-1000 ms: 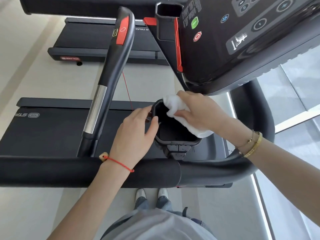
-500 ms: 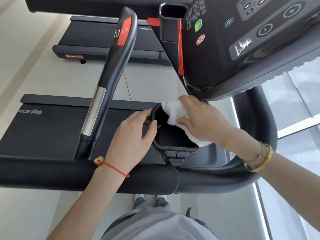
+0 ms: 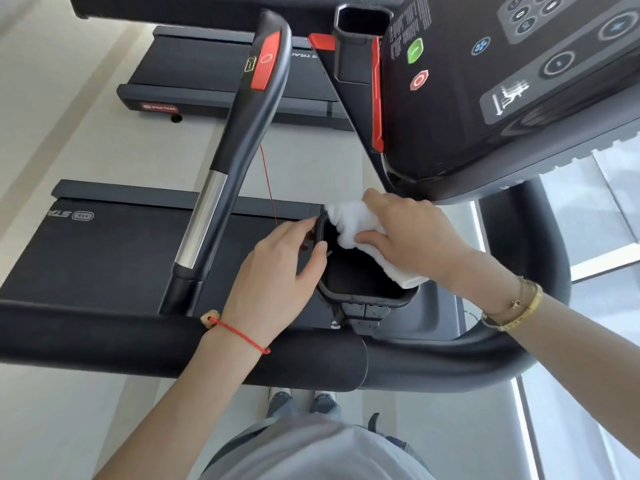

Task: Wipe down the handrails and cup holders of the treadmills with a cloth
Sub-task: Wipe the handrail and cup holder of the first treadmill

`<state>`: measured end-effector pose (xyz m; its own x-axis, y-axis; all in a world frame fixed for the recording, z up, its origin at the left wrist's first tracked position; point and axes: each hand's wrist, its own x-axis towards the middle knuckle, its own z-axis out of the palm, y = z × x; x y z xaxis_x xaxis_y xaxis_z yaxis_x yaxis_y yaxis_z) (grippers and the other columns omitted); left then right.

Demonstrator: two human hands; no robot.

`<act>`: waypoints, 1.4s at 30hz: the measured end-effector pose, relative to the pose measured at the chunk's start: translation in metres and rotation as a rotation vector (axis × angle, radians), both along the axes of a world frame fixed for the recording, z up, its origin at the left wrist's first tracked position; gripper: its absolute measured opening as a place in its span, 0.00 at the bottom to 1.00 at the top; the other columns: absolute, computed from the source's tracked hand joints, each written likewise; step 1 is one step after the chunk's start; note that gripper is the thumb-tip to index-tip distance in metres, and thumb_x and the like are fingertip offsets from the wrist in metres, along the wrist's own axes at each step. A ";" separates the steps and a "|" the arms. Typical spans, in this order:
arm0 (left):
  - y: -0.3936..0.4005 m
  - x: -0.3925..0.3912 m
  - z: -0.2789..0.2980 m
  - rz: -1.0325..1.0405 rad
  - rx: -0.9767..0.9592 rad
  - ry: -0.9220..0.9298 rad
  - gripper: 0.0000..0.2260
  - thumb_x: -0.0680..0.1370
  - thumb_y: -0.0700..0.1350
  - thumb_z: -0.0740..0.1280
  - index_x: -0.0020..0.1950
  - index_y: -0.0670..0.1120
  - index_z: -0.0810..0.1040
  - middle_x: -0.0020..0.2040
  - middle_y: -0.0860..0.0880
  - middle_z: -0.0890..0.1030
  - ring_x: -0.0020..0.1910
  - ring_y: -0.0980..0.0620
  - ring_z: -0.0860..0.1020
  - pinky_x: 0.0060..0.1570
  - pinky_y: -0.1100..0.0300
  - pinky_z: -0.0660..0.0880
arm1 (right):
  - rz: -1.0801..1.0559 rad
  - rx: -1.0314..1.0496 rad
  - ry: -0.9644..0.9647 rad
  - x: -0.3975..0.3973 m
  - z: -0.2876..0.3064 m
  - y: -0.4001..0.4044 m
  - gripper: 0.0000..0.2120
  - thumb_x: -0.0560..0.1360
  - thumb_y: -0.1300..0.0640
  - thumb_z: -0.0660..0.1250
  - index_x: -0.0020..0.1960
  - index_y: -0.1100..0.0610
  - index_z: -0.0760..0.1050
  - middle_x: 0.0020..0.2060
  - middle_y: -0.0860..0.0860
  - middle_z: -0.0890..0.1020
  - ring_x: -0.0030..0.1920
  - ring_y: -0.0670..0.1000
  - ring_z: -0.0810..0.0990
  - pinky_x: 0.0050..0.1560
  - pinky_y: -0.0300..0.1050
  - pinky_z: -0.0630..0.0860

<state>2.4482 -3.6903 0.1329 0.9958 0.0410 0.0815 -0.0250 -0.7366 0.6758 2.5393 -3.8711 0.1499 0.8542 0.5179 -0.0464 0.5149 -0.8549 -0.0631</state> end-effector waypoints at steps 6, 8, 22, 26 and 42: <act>0.001 0.001 0.000 -0.027 0.038 -0.019 0.20 0.81 0.50 0.60 0.73 0.48 0.70 0.63 0.52 0.77 0.59 0.54 0.76 0.58 0.55 0.76 | -0.316 0.253 0.231 -0.022 -0.003 -0.016 0.19 0.78 0.51 0.64 0.62 0.61 0.63 0.41 0.54 0.71 0.45 0.59 0.73 0.39 0.45 0.62; 0.003 0.004 0.002 -0.064 0.068 -0.027 0.21 0.82 0.50 0.59 0.75 0.48 0.66 0.67 0.53 0.74 0.62 0.54 0.75 0.60 0.57 0.74 | -0.380 0.288 0.251 -0.030 -0.008 -0.019 0.18 0.78 0.50 0.64 0.57 0.61 0.61 0.36 0.49 0.68 0.38 0.53 0.72 0.32 0.42 0.61; 0.012 0.024 -0.005 -0.216 0.012 0.000 0.22 0.81 0.49 0.60 0.76 0.50 0.64 0.70 0.54 0.72 0.66 0.56 0.71 0.64 0.64 0.67 | -0.496 0.488 0.352 -0.031 -0.011 -0.020 0.15 0.77 0.54 0.65 0.57 0.59 0.62 0.37 0.48 0.72 0.35 0.45 0.71 0.28 0.33 0.67; 0.014 0.024 -0.007 -0.215 -0.001 -0.006 0.23 0.81 0.50 0.60 0.76 0.51 0.65 0.68 0.55 0.73 0.63 0.58 0.72 0.63 0.65 0.68 | -0.505 0.537 0.327 -0.055 -0.016 -0.029 0.14 0.77 0.50 0.65 0.49 0.55 0.61 0.32 0.46 0.71 0.31 0.41 0.71 0.28 0.30 0.66; 0.015 0.024 -0.011 -0.221 -0.032 -0.024 0.23 0.80 0.51 0.59 0.75 0.49 0.66 0.65 0.53 0.75 0.61 0.56 0.74 0.61 0.62 0.71 | 0.330 0.177 0.148 -0.095 0.016 -0.041 0.26 0.82 0.45 0.52 0.72 0.61 0.68 0.67 0.53 0.75 0.70 0.50 0.70 0.74 0.47 0.61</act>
<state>2.4726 -3.6755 0.1223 0.9787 -0.1753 0.1070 -0.1996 -0.6897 0.6960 2.4441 -3.9121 0.1664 0.6317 0.7741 -0.0419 0.7341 -0.6146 -0.2888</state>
